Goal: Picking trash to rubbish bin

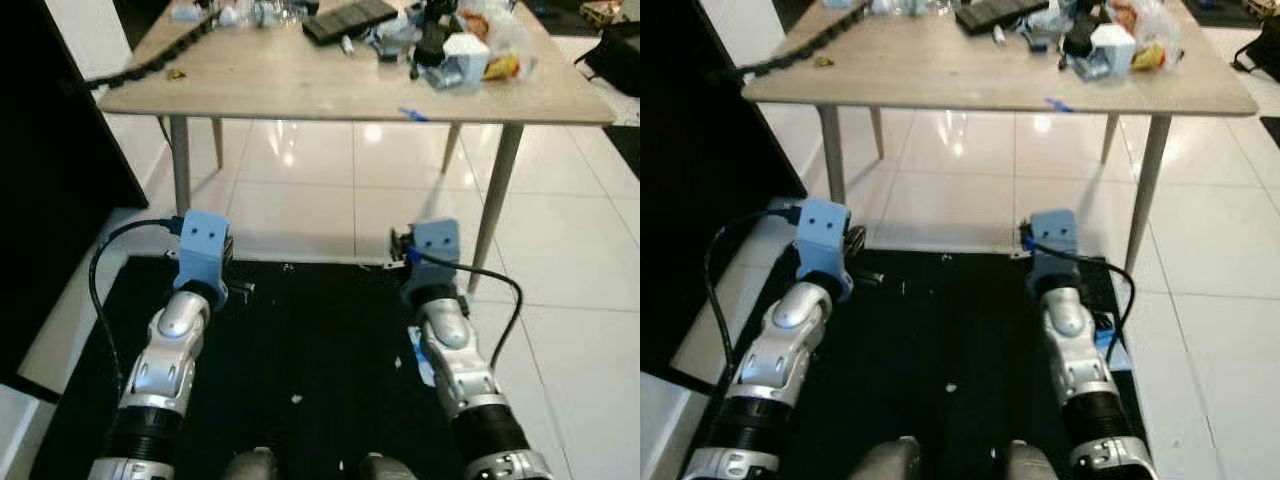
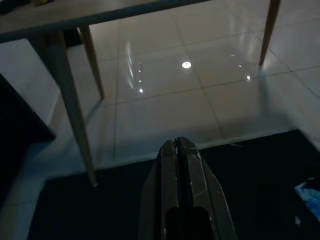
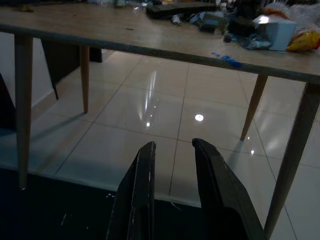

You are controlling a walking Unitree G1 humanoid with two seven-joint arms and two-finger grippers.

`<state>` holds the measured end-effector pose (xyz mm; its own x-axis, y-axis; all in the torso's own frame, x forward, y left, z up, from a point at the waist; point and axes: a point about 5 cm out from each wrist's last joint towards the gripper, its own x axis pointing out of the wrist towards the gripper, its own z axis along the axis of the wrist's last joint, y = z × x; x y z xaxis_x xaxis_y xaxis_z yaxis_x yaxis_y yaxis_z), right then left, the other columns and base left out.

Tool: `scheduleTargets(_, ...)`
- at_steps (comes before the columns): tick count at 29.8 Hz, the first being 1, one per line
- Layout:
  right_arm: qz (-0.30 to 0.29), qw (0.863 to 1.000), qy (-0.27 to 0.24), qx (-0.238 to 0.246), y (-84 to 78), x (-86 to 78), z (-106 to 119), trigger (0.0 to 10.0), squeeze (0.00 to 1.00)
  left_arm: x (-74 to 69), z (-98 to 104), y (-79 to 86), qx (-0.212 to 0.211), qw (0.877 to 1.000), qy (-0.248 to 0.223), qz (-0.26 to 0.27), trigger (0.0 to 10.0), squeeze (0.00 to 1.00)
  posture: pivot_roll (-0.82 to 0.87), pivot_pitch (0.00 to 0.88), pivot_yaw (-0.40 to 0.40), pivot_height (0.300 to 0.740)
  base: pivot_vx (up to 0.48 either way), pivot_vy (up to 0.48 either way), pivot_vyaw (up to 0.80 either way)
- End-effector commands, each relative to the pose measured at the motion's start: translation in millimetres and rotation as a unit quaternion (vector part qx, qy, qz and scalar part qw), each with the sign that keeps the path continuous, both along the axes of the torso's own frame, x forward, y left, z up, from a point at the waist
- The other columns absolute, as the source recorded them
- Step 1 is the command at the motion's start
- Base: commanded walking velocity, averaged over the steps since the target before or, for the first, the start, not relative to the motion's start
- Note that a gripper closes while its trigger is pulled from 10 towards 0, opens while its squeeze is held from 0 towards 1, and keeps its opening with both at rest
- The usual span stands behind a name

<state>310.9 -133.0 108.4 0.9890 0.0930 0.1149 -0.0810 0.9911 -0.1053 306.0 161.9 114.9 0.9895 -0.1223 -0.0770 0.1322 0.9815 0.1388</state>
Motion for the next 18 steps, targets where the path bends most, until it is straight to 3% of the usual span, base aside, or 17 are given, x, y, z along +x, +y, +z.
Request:
scheduleTargets(1, 0.001, 1.0, 0.006, 0.004, 1.0, -1.1, -2.0, 10.0, 0.0, -1.6, -5.2, 3.4, 0.006, 1.0, 0.012, 0.003, 10.0, 0.0, 0.02, 0.09, 0.031, 0.74, 0.285, 0.0, 0.0)
scheduleTargets(18, -0.003, 1.0, -0.001, 0.001, -2.7, 0.7, 2.0, 10.0, 0.0, -0.5, -5.0, 0.5, 0.001, 1.0, 0.011, 0.003, 10.0, 0.0, 0.01, 0.087, 0.024, 0.74, 0.281, 0.0, 0.0)
